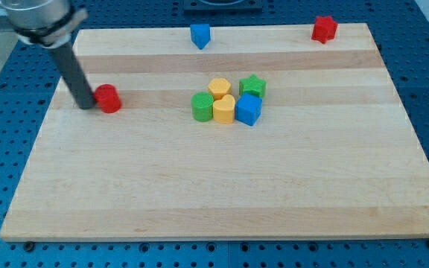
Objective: Push the red circle to the center
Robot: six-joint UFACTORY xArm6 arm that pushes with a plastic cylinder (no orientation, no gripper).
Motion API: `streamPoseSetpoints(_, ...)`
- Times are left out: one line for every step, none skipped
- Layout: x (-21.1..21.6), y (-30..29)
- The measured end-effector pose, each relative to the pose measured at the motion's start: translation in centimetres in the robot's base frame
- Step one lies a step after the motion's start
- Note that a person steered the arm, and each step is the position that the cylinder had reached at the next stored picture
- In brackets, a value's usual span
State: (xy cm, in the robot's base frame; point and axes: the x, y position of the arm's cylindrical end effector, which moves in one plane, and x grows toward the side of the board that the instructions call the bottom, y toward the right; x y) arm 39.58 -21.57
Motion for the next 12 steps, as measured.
streamPoseSetpoints(-0.2, 1.7)
streamPoseSetpoints(-0.4, -0.8)
streamPoseSetpoints(-0.8, 0.5)
streamPoseSetpoints(-0.9, 4.6)
streamPoseSetpoints(-0.9, 8.5)
streamPoseSetpoints(-1.9, 9.1)
streamPoseSetpoints(-2.7, 9.3)
streamPoseSetpoints(-3.1, 7.5)
streamPoseSetpoints(-1.9, 4.1)
streamPoseSetpoints(-0.3, 3.8)
streamPoseSetpoints(0.0, 7.1)
streamPoseSetpoints(0.0, 11.3)
